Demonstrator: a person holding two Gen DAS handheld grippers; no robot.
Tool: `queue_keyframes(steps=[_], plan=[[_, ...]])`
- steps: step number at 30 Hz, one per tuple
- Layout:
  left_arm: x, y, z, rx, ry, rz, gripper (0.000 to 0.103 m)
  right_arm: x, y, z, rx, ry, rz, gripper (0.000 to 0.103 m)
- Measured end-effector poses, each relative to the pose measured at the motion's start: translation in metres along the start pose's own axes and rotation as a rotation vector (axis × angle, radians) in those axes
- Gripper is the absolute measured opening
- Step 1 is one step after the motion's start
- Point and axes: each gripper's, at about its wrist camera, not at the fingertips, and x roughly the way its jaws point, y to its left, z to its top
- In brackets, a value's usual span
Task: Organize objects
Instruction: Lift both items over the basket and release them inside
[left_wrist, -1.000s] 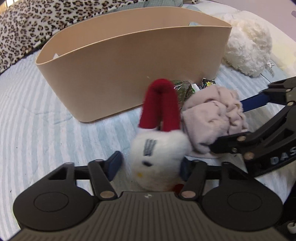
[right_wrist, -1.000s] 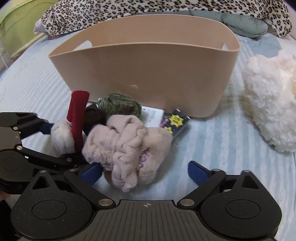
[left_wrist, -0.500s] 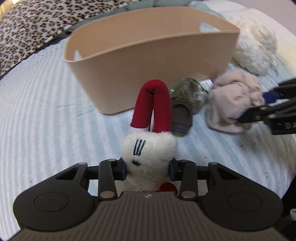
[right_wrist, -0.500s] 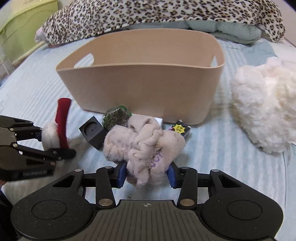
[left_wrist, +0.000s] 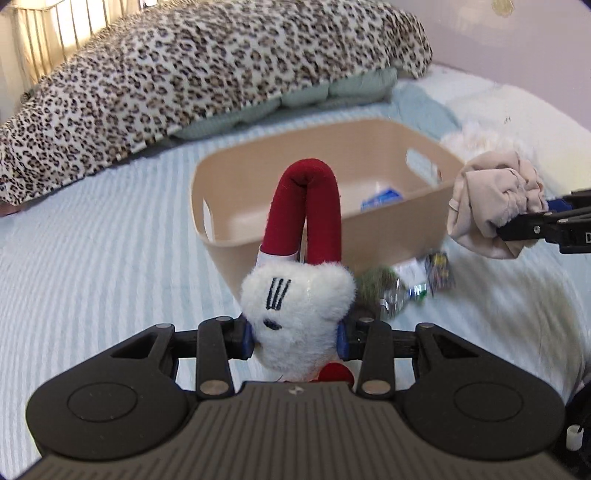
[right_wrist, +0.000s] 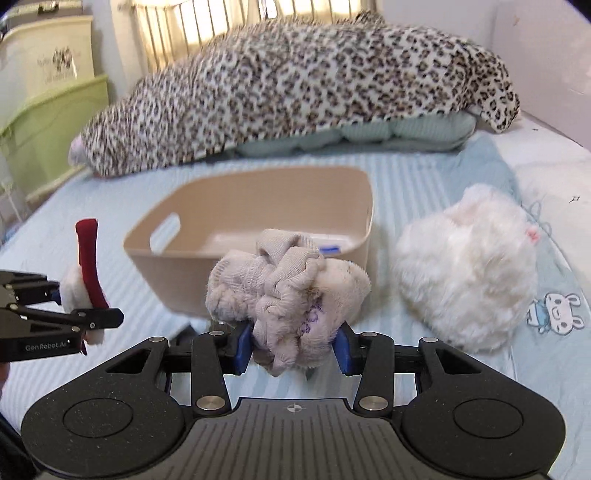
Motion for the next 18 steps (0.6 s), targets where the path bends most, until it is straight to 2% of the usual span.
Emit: queue_keyframes(steps=[3,9,18], plan=[[-0.001,0.002,0.012,-0.023,-0.025,0.023,0.042,-0.006,-0.002,0.008,0.037,-0.043,0.015,0.041],[0.002,-0.001,0.039,-0.044,-0.093,0.055,0.042,-0.005,0.006,0.027,0.032,-0.111,0.003,0.041],[0.053,-0.005,0.070,-0.063,-0.116,0.137,0.042,0.031,0.019,0.056,0.004,-0.137,-0.041,0.041]])
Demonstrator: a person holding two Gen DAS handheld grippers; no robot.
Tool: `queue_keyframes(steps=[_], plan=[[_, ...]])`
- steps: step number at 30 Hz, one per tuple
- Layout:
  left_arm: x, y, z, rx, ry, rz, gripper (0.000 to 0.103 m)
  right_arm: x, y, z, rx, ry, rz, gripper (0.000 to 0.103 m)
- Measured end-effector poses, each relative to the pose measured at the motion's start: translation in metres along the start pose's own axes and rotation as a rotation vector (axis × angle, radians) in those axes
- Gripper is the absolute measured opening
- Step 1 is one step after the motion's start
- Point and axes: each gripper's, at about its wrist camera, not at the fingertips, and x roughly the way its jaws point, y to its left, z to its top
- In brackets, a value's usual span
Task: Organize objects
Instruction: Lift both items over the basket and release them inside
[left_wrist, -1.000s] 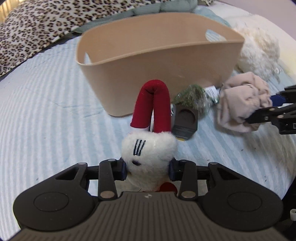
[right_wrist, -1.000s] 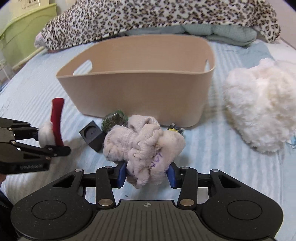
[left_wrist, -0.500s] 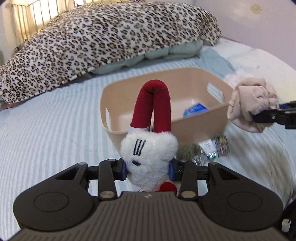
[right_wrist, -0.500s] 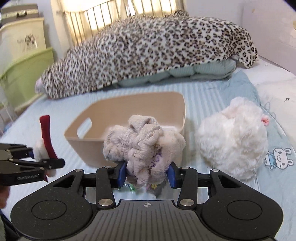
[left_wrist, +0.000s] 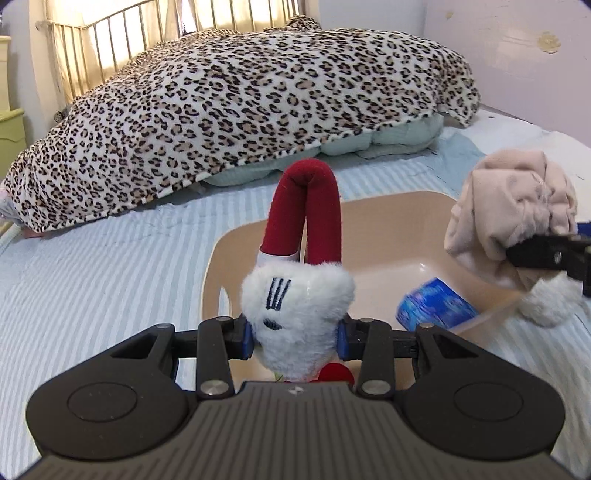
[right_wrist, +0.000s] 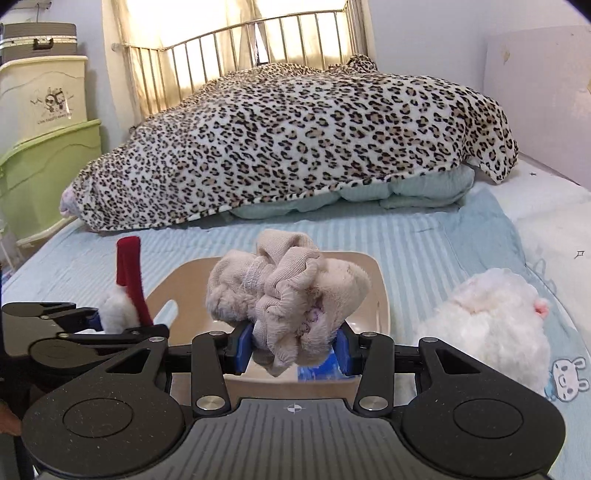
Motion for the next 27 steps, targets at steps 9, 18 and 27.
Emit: queue_keyframes(steps=[9,18,27], plan=[[0.062,0.004,-0.008,-0.030,0.091,0.121,0.042,0.067,-0.003,-0.008,0.003,0.081,-0.051,0.041],[0.080,0.009,-0.018,0.012,0.158,0.158,0.046,0.093,0.009,-0.020,-0.057,0.144,-0.080,0.059],[0.043,0.007,-0.013,-0.056,0.128,0.081,0.091,0.047,0.009,-0.013,-0.039,0.096,-0.043,0.099]])
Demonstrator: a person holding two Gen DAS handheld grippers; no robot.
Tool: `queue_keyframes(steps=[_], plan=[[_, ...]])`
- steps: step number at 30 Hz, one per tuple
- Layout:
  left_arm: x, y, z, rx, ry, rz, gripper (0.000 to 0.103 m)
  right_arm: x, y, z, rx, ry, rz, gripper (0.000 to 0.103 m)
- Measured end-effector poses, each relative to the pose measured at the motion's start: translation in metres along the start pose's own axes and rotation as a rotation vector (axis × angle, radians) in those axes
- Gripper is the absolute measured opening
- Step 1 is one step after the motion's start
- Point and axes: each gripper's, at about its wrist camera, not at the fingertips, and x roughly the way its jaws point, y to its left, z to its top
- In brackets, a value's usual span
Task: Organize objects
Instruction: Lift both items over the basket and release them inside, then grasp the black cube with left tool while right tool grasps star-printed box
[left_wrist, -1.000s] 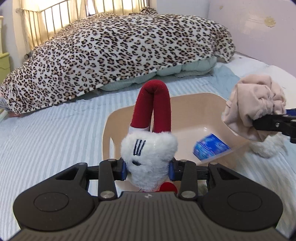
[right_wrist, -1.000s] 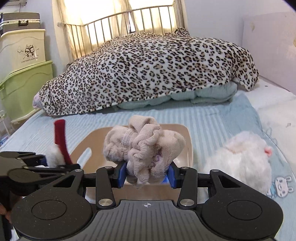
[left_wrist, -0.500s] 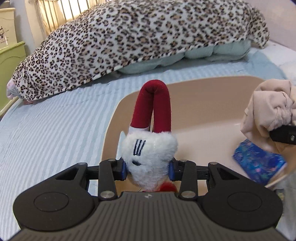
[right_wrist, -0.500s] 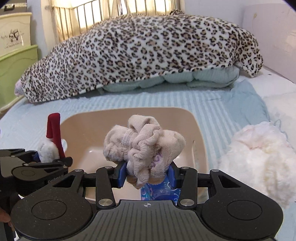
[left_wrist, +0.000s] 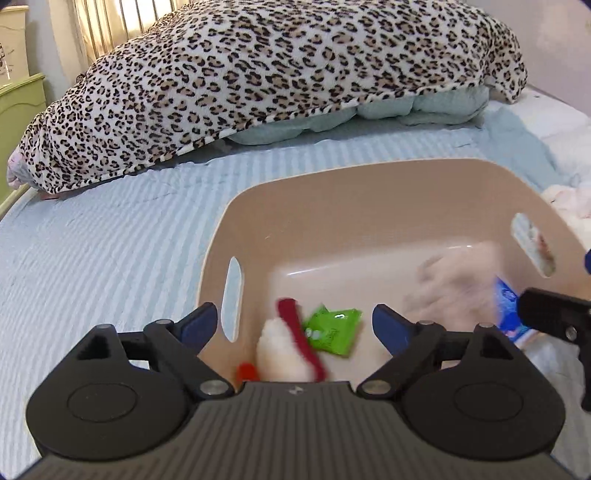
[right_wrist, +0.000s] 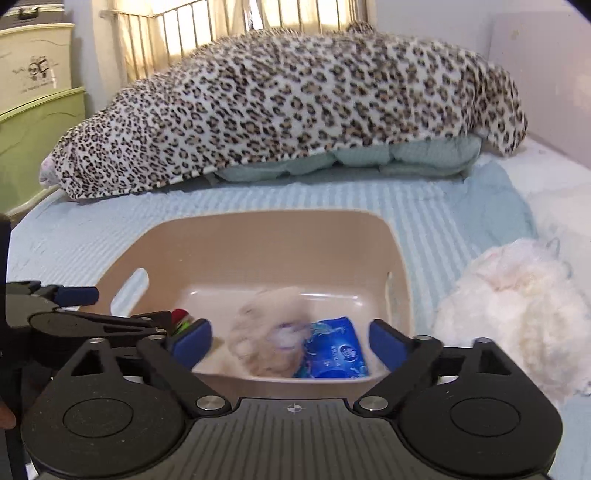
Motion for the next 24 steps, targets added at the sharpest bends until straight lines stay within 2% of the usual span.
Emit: queue_keyframes(steps=[6,9,16,24], plan=[[-0.025,0.002,-0.005,-0.021,0.014,-0.066,0.091,-0.030,-0.013,-0.007,-0.003,0.028,0.041,0.103],[-0.040,0.001,-0.010,-0.012,0.000,-0.065,0.091,-0.038,-0.014,-0.013,-0.028,0.039,0.033,0.103],[-0.062,-0.002,-0.029,0.037,0.030,-0.085,0.091,-0.045,-0.018,-0.023,-0.039,0.088,0.038,0.103],[-0.047,-0.008,-0.059,0.090,0.153,-0.136,0.091,-0.038,-0.019,-0.036,-0.081,0.170,0.032,0.103]])
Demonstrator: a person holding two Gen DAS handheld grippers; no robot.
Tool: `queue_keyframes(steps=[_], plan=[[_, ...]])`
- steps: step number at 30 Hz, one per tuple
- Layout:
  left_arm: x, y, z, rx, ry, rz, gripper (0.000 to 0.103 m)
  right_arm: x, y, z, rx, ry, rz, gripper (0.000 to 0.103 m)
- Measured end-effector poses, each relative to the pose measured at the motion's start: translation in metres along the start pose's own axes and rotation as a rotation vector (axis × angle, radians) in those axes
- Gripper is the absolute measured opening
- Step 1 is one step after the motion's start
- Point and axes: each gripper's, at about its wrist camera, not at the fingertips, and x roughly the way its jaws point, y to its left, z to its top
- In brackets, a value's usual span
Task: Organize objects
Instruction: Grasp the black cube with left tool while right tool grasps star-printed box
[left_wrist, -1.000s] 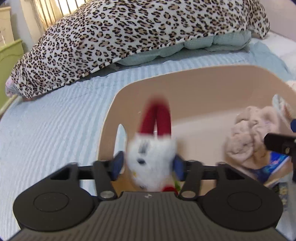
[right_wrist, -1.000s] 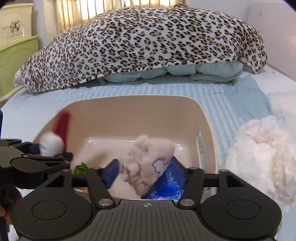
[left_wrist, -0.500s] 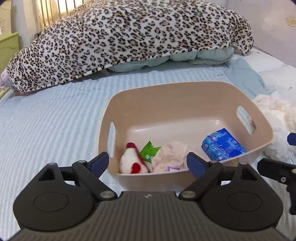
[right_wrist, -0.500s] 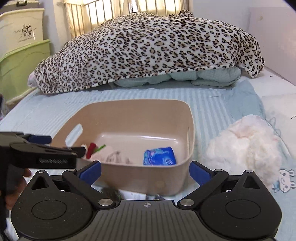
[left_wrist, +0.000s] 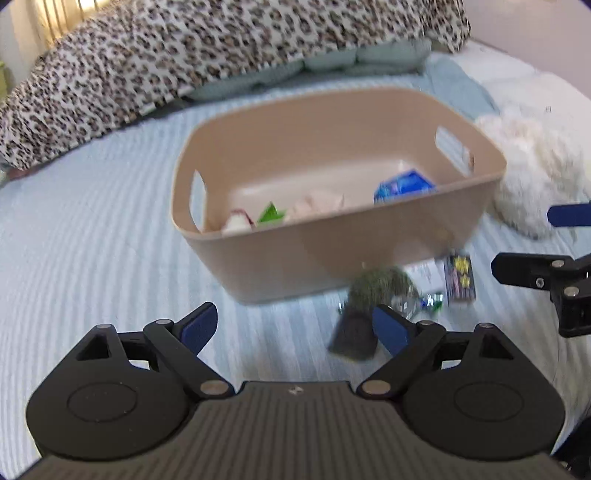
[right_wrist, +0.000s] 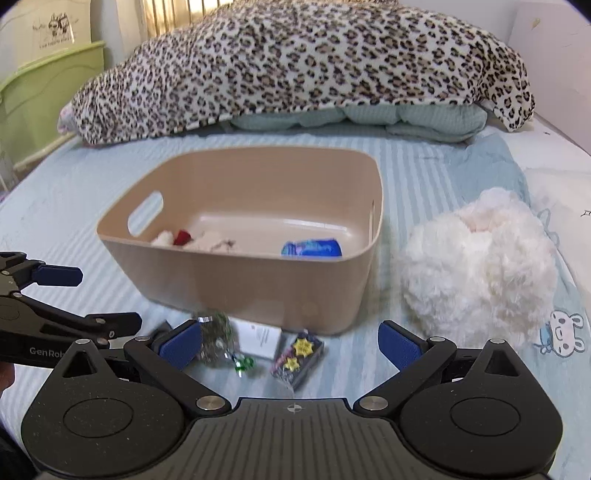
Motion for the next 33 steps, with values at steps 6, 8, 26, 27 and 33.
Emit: queue_keyframes(steps=[6,8,26,27,33], plan=[[0.016,-0.007,-0.010,0.035,0.065,-0.048,0.091,0.020,-0.001,-0.013,-0.016,0.078,-0.031,0.103],[0.021,-0.011,-0.014,0.057,0.082,-0.051,0.091,0.026,-0.002,-0.018,-0.015,0.098,-0.038,0.103],[0.065,-0.012,-0.016,0.085,0.105,-0.057,0.091,0.077,0.002,-0.027,-0.012,0.179,-0.026,0.102],[0.066,-0.013,-0.015,0.089,0.096,-0.057,0.091,0.078,0.003,-0.025,-0.009,0.174,-0.028,0.102],[0.074,-0.016,-0.010,0.095,0.084,-0.058,0.085,0.089,0.003,-0.020,0.009,0.185,-0.016,0.091]])
